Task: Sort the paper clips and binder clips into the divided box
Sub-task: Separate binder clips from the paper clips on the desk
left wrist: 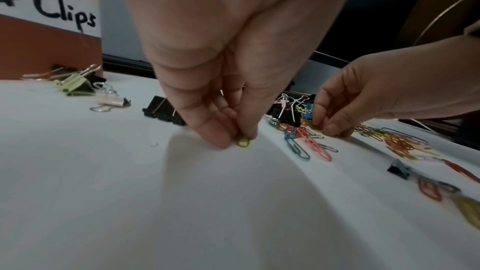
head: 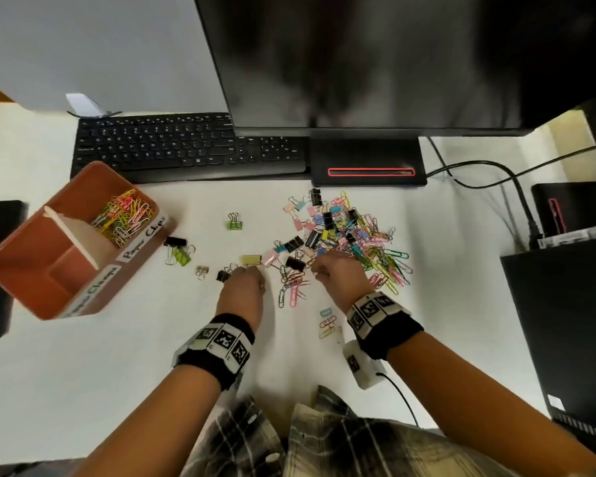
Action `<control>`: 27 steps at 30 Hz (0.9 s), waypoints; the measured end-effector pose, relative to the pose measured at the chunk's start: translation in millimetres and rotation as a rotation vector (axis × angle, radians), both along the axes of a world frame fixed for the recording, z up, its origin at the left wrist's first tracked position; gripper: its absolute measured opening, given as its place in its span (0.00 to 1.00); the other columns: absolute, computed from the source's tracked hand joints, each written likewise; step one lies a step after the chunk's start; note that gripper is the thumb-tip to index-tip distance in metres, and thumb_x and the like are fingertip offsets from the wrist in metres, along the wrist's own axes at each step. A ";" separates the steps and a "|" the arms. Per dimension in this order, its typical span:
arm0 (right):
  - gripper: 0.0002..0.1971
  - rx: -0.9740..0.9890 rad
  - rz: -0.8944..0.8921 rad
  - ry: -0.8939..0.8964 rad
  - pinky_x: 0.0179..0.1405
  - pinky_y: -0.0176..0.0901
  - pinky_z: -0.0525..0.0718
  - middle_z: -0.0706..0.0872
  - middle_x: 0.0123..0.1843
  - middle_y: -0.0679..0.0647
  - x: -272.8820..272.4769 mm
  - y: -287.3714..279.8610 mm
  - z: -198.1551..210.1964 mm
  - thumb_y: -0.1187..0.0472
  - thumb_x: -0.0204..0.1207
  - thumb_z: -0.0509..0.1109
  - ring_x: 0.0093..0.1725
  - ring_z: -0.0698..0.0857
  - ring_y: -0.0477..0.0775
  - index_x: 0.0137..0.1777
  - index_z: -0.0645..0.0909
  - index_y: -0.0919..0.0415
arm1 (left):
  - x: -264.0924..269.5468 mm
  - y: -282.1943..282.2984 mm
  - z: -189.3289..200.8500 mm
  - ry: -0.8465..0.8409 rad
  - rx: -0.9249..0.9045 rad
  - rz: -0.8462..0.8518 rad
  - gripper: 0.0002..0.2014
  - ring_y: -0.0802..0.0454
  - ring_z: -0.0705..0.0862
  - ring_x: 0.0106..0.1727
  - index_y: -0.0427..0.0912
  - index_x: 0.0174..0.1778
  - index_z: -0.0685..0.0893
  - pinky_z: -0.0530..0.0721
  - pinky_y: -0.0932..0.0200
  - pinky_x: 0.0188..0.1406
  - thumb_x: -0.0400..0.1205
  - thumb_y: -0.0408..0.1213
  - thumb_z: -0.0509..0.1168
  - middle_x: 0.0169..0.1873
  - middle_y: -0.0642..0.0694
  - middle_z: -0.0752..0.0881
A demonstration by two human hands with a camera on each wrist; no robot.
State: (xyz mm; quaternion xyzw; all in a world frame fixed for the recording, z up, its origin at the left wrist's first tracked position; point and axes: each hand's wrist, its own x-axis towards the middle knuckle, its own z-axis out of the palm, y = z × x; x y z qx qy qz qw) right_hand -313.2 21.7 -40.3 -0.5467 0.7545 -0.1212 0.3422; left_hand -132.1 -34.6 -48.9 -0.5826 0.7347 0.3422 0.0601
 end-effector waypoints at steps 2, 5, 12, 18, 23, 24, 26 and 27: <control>0.08 0.026 0.024 -0.024 0.51 0.43 0.83 0.88 0.50 0.60 -2.8 -1.0 0.2 0.70 0.75 0.67 0.50 0.85 0.58 0.52 0.84 0.64 | -0.2 1.9 0.6 0.020 -0.016 0.023 0.08 0.39 0.80 0.49 0.36 0.47 0.81 0.73 0.56 0.44 0.79 0.26 0.57 0.48 0.36 0.82; 0.09 0.048 0.096 -0.007 0.52 0.43 0.82 0.88 0.51 0.59 -6.8 0.9 1.8 0.67 0.77 0.66 0.51 0.85 0.57 0.54 0.84 0.62 | 2.8 7.9 1.9 0.064 -0.052 -0.030 0.08 0.39 0.81 0.46 0.36 0.45 0.81 0.77 0.52 0.45 0.79 0.28 0.57 0.44 0.36 0.83; 0.05 0.037 0.360 -0.065 0.50 0.46 0.80 0.80 0.56 0.55 -9.2 4.4 4.5 0.61 0.75 0.69 0.54 0.81 0.57 0.46 0.83 0.62 | 7.9 20.9 1.9 0.299 -0.072 -0.124 0.04 0.56 0.75 0.37 0.39 0.38 0.82 0.69 0.74 0.38 0.75 0.26 0.67 0.40 0.48 0.76; 0.05 -0.102 0.548 0.074 0.43 0.53 0.83 0.81 0.58 0.58 11.7 -2.0 -4.1 0.63 0.74 0.68 0.53 0.79 0.63 0.43 0.84 0.64 | -6.9 36.0 -7.2 0.188 -0.028 0.034 0.06 0.46 0.78 0.40 0.42 0.44 0.78 0.75 0.55 0.40 0.76 0.36 0.68 0.39 0.47 0.81; 0.06 -0.064 0.420 0.023 0.48 0.55 0.80 0.85 0.50 0.61 11.3 -1.4 -9.1 0.64 0.77 0.66 0.54 0.79 0.64 0.47 0.83 0.66 | -7.3 30.3 -12.3 0.122 -0.097 0.022 0.05 0.39 0.79 0.47 0.40 0.44 0.84 0.81 0.46 0.47 0.77 0.33 0.64 0.43 0.40 0.81; 0.06 -0.058 0.406 0.022 0.48 0.53 0.80 0.85 0.50 0.60 11.0 -0.2 -8.1 0.63 0.78 0.66 0.54 0.79 0.63 0.49 0.81 0.65 | -6.1 28.5 -12.6 0.129 -0.112 0.010 0.04 0.38 0.79 0.47 0.40 0.44 0.85 0.81 0.46 0.47 0.77 0.33 0.64 0.43 0.40 0.80; 0.07 -0.039 0.373 0.022 0.48 0.51 0.78 0.85 0.51 0.59 11.2 2.2 -5.5 0.62 0.78 0.66 0.54 0.79 0.61 0.54 0.78 0.62 | -5.4 26.1 -11.1 0.149 -0.128 -0.049 0.04 0.38 0.79 0.46 0.39 0.42 0.84 0.80 0.49 0.44 0.77 0.31 0.64 0.41 0.39 0.81; 0.09 -0.027 0.362 0.020 0.49 0.51 0.79 0.85 0.53 0.59 11.1 2.6 -4.6 0.63 0.78 0.66 0.56 0.79 0.61 0.58 0.77 0.60 | -5.3 25.0 -10.0 0.162 -0.128 -0.082 0.04 0.38 0.79 0.44 0.39 0.42 0.83 0.78 0.52 0.42 0.77 0.30 0.64 0.40 0.39 0.81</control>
